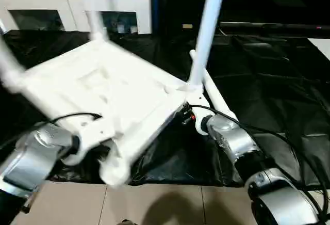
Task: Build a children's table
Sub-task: Rotate table base
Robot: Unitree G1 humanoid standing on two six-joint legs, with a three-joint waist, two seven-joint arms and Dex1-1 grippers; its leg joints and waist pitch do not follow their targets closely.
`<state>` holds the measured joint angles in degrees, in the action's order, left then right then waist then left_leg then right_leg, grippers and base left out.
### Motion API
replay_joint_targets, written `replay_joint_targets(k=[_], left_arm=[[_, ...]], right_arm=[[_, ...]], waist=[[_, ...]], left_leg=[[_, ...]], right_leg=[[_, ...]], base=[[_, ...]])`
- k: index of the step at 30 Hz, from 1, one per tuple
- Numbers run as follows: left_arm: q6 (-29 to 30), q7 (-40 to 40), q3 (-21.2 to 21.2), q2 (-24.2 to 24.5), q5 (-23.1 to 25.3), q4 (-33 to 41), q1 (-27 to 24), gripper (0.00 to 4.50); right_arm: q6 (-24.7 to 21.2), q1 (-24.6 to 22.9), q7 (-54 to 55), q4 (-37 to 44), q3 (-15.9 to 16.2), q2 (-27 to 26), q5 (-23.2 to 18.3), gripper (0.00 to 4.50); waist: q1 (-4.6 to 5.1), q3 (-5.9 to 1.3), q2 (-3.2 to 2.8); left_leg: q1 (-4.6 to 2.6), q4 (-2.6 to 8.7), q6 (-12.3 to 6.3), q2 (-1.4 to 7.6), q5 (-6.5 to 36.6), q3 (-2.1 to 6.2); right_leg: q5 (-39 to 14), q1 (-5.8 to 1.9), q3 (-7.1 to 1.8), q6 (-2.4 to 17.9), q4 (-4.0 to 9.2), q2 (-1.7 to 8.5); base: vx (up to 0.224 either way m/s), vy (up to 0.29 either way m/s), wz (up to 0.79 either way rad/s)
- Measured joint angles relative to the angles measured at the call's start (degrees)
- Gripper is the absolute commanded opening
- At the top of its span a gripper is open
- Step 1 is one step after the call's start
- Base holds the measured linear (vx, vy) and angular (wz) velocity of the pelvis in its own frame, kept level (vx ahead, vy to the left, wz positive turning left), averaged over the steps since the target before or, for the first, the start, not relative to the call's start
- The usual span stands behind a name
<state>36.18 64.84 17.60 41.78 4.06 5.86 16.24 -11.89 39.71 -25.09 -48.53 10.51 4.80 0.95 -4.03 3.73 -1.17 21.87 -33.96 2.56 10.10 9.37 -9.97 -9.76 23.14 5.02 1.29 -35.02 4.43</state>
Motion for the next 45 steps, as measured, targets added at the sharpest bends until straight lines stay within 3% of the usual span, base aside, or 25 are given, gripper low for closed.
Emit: replay_joint_targets(k=[2, 4, 8, 10, 11, 12, 13, 14, 15, 16, 17, 18, 19, 21, 24, 26, 27, 28, 29, 30, 31, 34, 39, 45], left_arm=[[-4.4, -0.5, 1.0, -2.3, 0.1, -4.5, 1.8, 0.0], [-13.5, -3.3, 1.9, -8.1, 1.2, -17.5, 6.5, 0.0], [-24.1, -9.4, 2.6, -14.5, 4.1, -33.4, 13.2, 0.0], [-28.3, -13.0, 2.6, -18.3, 5.3, -43.0, 16.6, 0.0], [-30.3, -15.1, 2.6, -20.1, 6.1, -47.6, 18.2, 0.0], [-32.0, -17.9, 2.8, -22.1, 7.0, -52.2, 19.7, 0.0], [-33.4, -20.4, 3.3, -24.0, 7.8, -56.2, 21.5, 0.0], [-34.0, -22.3, 4.0, -25.3, 8.7, -58.2, 23.0, 0.0], [-35.8, -25.3, 4.9, -28.8, 9.7, -61.8, 25.2, 0.0], [-37.7, -27.1, 4.7, -30.5, 9.6, -62.7, 25.2, 0.0], [-39.5, -28.4, 4.4, -31.3, 9.3, -63.7, 25.0, 0.0], [-40.7, -29.4, 4.7, -32.0, 9.4, -65.2, 25.1, 0.0], [-41.1, -29.9, 4.8, -32.5, 9.7, -66.1, 25.6, 0.0], [-41.7, -30.8, 4.8, -33.6, 9.8, -67.8, 26.8, 0.0], [-43.7, -33.3, 4.0, -35.4, 10.1, -71.9, 29.2, 0.0], [-44.8, -36.0, 2.8, -36.3, 10.5, -74.2, 30.2, 0.0], [-45.1, -36.0, 1.1, -34.7, 9.2, -70.6, 28.1, 0.0], [-45.3, -35.1, -0.3, -32.7, 7.6, -65.4, 25.1, 0.0], [-43.3, -31.8, -1.5, -28.7, 5.6, -55.1, 19.6, 0.2], [-41.0, -27.6, -2.6, -23.9, 3.3, -45.0, 13.9, 0.32], [-38.2, -25.0, -3.2, -21.3, 2.2, -39.0, 11.3, 0.4], [-30.1, -21.0, -5.5, -18.0, 0.5, -28.5, 9.4, 0.47], [-24.6, -19.2, -6.5, -19.8, -3.8, -18.2, 12.7, 0.6], [-15.8, -25.2, -10.9, -22.5, -6.5, -12.5, 12.7, 0.6]], right_arm=[[0.6, 0.3, 0.0, -0.9, 0.0, -0.3, 0.1, 0.27], [1.4, 0.5, -0.1, -1.7, 0.1, -0.7, 0.5, 0.19], [2.7, 0.5, -1.4, -1.8, 1.0, -2.0, 1.0, 0.04], [3.4, 0.4, -2.0, -1.9, 1.2, -2.2, 1.4, 0.04], [3.6, 0.3, -2.4, -2.0, 1.3, -2.3, 1.5, 0.04], [4.4, 0.3, -3.4, -2.0, 1.4, -3.2, 1.4, 0.04], [5.0, 0.4, -3.9, -2.0, 1.8, -4.3, 1.4, 0.04], [5.5, 0.4, -4.2, -1.8, 2.3, -5.4, 1.3, 0.04], [5.9, 0.0, -4.8, -1.8, 2.7, -5.9, 1.3, 0.04], [5.9, 0.1, -4.8, -1.9, 3.1, -6.3, 1.3, 0.04], [6.0, 0.1, -4.7, -1.9, 2.8, -6.1, 1.3, 0.04], [6.0, -0.1, -4.7, -1.9, 2.7, -5.6, 1.3, 0.04], [6.2, -0.1, -4.6, -1.9, 2.3, -5.3, 1.3, 0.04], [6.3, -0.2, -3.9, -1.5, 1.8, -4.3, 1.3, 0.04], [6.2, -1.9, -2.8, 2.2, 0.3, -3.0, 0.7, 0.04], [6.1, -3.1, -2.7, 5.5, -1.8, -1.9, -0.8, 0.04], [5.7, -3.4, -2.3, 8.5, -3.5, -1.7, -1.8, 0.04], [5.7, -3.6, -1.9, 10.8, -4.7, -1.6, -3.1, 0.04], [5.8, -3.7, -1.2, 13.5, -5.9, -1.6, -4.0, 0.01], [5.8, -3.8, -0.5, 15.9, -7.9, -0.1, -5.0, 0.0], [5.8, -4.0, 0.1, 17.0, -9.3, 1.2, -5.2, 0.0], [5.6, -4.8, 0.8, 18.2, -12.6, 3.5, -6.1, 0.0], [3.5, -5.9, -2.5, 18.8, -10.7, 4.8, -7.0, 0.0], [1.0, -6.3, -1.0, 21.6, -13.8, 6.0, -8.1, 0.0]], waist=[[-0.03, -0.07, -0.11], [-0.73, -0.15, -0.31], [-0.98, -0.25, -0.6], [-0.81, -0.48, -1.45], [-0.66, -0.44, -1.76], [0.01, -0.52, -2.69], [-0.15, -0.72, -3.6], [-0.26, -0.89, -3.56], [-3.1, -1.82, -0.52], [-4.23, -2.24, 1.48], [-5.66, -2.49, 0.65], [-6.64, -3.01, -0.27], [-6.89, -3.23, -0.67], [-6.81, -3.61, -0.99], [-5.77, -3.61, -0.98], [-5.27, -3.54, -0.98], [-4.81, -3.51, -1.16], [-3.86, -3.34, -0.97], [-2.6, -3.16, -0.7], [-1.83, -3.06, -0.2], [-1.26, -3.02, -0.08], [-1.09, -2.84, -0.29], [-1.31, -2.59, -0.67], [-1.01, -2.39, -0.61]], left_leg=[[-0.17, 0.0, 0.0, -0.02, 0.0, 0.0], [-0.58, 0.02, 0.0, -0.09, 0.0, -0.01], [-1.76, 0.16, 0.0, -0.12, 0.0, 0.04], [-2.54, 0.5, -0.07, -0.14, 0.1, 0.2], [-2.81, 0.73, -0.13, -0.11, 0.1, 0.48], [-3.11, 0.97, -0.15, -0.07, 0.6, 0.9], [-2.67, 1.31, -0.09, 0.09, 0.8, 1.07], [-2.61, 1.24, -0.08, -0.17, 0.8, 0.88], [-2.3, 1.28, -0.11, -0.31, 0.7, -2.3], [-1.65, -0.71, 0.28, -0.46, 1.1, -2.9], [-1.59, -2.84, -0.29, -0.41, 1.8, -0.48], [-2.22, -4.26, 0.21, -1.35, 2.9, 3.4], [-2.62, -2.82, 1.69, -1.51, 3.4, 3.83], [-2.8, -0.74, 2.14, -1.44, 2.6, 2.85], [-2.16, -0.15, 1.54, -1.18, 2.2, 2.65], [-1.65, -0.15, 1.25, -1.18, 2.0, 2.31], [-1.46, -0.04, 1.07, -1.18, 1.9, 2.15], [-1.38, 0.08, 1.04, -1.17, 1.9, 1.85], [-1.18, 0.09, 1.04, -1.1, 1.8, 1.82], [-0.62, -0.09, 1.05, -0.88, 1.7, 2.11], [-0.38, -0.27, 1.11, -0.54, 1.6, 2.46], [0.78, -0.25, 1.04, -0.18, 1.2, 2.53], [0.78, -0.17, 0.99, 0.1, 1.1, 1.59], [0.69, -0.18, 1.01, 0.14, 1.1, 1.37]], right_leg=[[0.0, -0.12, -0.03, 0.0, 0.0, 0.0], [-0.1, -0.49, -0.13, -0.2, 0.01, 0.01], [-0.3, -1.3, -0.04, -0.4, 0.22, 0.03], [-0.4, -2.1, 0.7, -0.6, 1.29, 0.17], [-0.4, -2.77, 1.59, -0.7, 2.2, 0.43], [-0.6, -3.76, 3.34, -1.0, 3.37, 1.03], [-2.5, -4.55, 3.75, -1.0, 1.82, 1.06], [-5.6, -4.23, 2.78, -0.3, -2.6, 1.34], [-9.1, -4.59, -1.32, 0.1, -7.83, 1.4], [-12.0, -4.28, -3.72, -2.2, -8.44, 1.0], [-12.1, -4.21, -4.17, -2.2, -8.81, 0.12], [-12.1, -4.3, -4.53, -2.2, -8.49, -0.45], [-11.8, -4.26, -4.5, -2.5, -7.92, -0.44], [-8.8, -4.29, -4.67, -2.1, -5.09, -0.34], [-7.1, -4.41, -4.16, -2.3, -3.03, -0.31], [-6.5, -4.42, -4.21, -2.6, -2.55, -0.12], [-6.1, -4.35, -4.2, -2.9, -2.08, -0.03], [-5.9, -4.09, -4.26, -2.9, -1.97, 0.09], [-5.7, -3.7, -4.16, -3.0, -1.97, 0.17], [-5.4, -3.17, -3.55, -3.0, -1.87, 0.2], [-5.1, -2.99, -2.61, -2.8, -1.48, 0.17], [-4.7, -2.02, -2.33, -2.6, -1.28, -0.16], [-4.8, -1.77, -2.47, -2.4, -1.56, 0.02], [-4.8, -1.71, -2.69, -2.4, -1.59, 0.0]], base=[[0.0, 0.0, 0.0], [0.0, 0.0, 0.0], [-0.014, 0.002, -0.01], [-0.058, 0.018, -0.03], [-0.027, 0.062, -0.11], [-0.027, 0.062, -0.11], [-0.074, 0.076, -0.05], [-0.077, -0.013, 0.2], [-0.077, -0.013, 0.2], [0.041, -0.158, 0.37], [0.073, -0.098, 0.08], [0.073, -0.098, 0.08], [0.0, 0.0, 0.0], [-0.008, 0.061, 0.08], [-0.021, 0.064, 0.01], [-0.016, 0.056, -0.01], [-0.02, 0.058, -0.03], [-0.027, 0.055, -0.14], [-0.031, 0.029, -0.36], [-0.031, 0.029, -0.36], [0.024, -0.013, -0.2], [0.0, 0.0, 0.0], [0.0, 0.0, 0.0], [0.0, 0.0, 0.0]])
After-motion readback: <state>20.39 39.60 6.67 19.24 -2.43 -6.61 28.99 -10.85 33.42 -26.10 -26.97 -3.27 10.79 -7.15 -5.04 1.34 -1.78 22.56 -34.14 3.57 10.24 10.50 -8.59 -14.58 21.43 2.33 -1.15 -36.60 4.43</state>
